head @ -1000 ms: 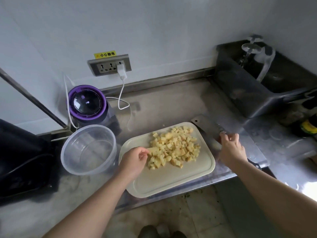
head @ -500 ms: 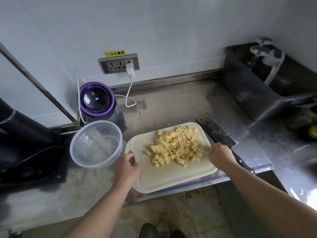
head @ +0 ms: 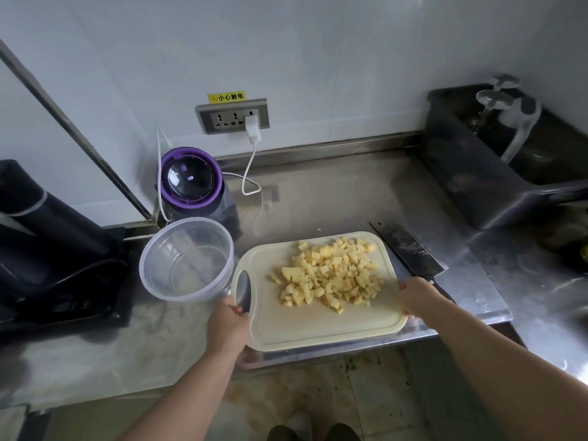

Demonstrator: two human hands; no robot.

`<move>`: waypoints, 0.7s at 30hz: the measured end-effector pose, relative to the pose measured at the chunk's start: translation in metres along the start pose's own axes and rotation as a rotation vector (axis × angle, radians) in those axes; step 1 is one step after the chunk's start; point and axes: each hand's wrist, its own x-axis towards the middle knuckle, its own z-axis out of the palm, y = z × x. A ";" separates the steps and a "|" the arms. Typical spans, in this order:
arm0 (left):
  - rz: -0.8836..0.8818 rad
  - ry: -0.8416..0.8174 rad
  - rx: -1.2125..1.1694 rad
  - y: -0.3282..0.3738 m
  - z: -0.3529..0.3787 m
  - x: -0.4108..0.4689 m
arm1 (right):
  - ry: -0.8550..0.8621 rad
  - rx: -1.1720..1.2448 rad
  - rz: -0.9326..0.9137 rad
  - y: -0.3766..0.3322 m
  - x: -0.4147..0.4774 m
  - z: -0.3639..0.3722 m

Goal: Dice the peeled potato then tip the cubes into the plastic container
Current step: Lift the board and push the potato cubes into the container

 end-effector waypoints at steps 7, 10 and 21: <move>0.183 -0.063 0.048 0.031 0.021 -0.024 | 0.077 0.049 -0.024 0.009 -0.010 0.009; 0.310 0.005 0.056 0.032 0.011 -0.028 | 0.122 0.078 -0.036 0.018 -0.014 0.008; 0.457 0.346 0.551 0.020 -0.029 -0.011 | -0.025 0.656 0.111 0.037 -0.022 0.013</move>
